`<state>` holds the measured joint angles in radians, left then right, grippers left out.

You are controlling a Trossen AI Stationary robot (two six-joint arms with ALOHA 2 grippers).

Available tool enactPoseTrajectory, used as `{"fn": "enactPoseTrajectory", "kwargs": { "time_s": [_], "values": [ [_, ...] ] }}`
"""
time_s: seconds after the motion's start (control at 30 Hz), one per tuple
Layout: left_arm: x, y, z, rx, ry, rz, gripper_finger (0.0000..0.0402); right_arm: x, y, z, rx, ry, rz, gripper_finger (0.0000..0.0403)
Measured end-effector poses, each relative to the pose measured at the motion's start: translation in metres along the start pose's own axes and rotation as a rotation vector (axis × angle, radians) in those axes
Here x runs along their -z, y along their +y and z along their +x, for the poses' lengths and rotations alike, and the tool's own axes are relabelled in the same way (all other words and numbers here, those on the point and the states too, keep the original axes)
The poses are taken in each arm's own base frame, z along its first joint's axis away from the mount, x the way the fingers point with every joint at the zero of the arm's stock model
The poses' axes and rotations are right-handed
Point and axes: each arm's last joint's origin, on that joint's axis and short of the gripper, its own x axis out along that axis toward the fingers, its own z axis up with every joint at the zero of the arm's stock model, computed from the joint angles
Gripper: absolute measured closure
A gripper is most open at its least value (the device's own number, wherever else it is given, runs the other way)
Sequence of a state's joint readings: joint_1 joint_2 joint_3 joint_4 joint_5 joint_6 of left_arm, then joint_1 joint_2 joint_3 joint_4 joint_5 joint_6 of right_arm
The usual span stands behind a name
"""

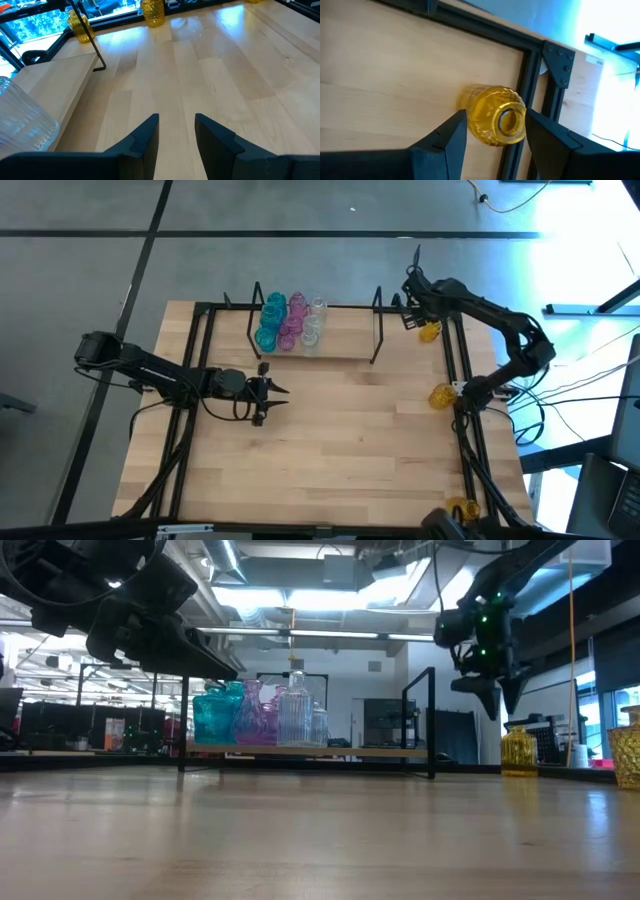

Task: Sort vases onto shelf
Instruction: Put the top yellow vase on the shelf

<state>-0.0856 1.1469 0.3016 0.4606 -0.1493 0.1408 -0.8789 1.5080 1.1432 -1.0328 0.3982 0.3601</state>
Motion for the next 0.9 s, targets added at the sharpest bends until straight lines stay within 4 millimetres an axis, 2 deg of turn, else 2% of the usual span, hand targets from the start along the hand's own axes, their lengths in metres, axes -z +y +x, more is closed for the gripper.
{"fn": "enactPoseTrajectory", "kwargs": {
  "time_s": [0.43,0.7,0.9],
  "values": [
    [0.000,0.000,0.000,0.000,0.003,0.001,0.0282,-0.002,0.008,0.021,0.019,0.096,-0.023,0.0221],
    [0.000,0.000,0.000,0.000,0.004,0.000,0.0282,-0.004,-0.001,0.027,-0.010,0.140,0.019,0.0221],
    [0.000,0.000,0.000,0.000,0.004,0.001,0.0282,-0.002,0.000,0.033,-0.047,0.141,0.018,0.0223]
  ]
}}
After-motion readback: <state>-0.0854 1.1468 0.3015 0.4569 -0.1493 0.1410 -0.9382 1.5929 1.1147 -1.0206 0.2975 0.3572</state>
